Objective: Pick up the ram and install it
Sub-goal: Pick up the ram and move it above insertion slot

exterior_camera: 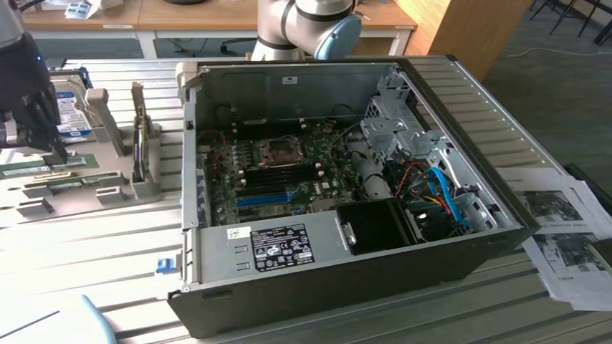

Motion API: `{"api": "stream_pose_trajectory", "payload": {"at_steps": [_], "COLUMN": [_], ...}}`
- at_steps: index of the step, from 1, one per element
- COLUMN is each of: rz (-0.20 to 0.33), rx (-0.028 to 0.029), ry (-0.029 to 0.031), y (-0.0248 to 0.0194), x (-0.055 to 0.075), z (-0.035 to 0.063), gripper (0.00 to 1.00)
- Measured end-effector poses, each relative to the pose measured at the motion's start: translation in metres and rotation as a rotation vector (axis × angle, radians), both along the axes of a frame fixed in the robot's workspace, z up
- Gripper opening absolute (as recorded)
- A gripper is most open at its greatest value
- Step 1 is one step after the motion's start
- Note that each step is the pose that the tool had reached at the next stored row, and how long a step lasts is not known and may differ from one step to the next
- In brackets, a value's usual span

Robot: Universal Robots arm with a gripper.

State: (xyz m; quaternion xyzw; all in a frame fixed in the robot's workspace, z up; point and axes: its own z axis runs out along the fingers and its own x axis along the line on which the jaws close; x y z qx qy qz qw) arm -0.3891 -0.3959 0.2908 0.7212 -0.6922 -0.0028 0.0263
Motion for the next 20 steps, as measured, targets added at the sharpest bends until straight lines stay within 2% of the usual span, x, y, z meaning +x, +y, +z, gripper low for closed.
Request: {"api": "stream_pose_trajectory", "payload": {"at_steps": [12, 20], "rz": [-0.003, -0.003], "rx": [-0.0106, -0.0156], "ry": [0.001, 0.0012], "y": [0.0, 0.0], "x": [0.0, 0.0], "z": [0.0206, 0.0334], "gripper": [0.11, 0.11]}}
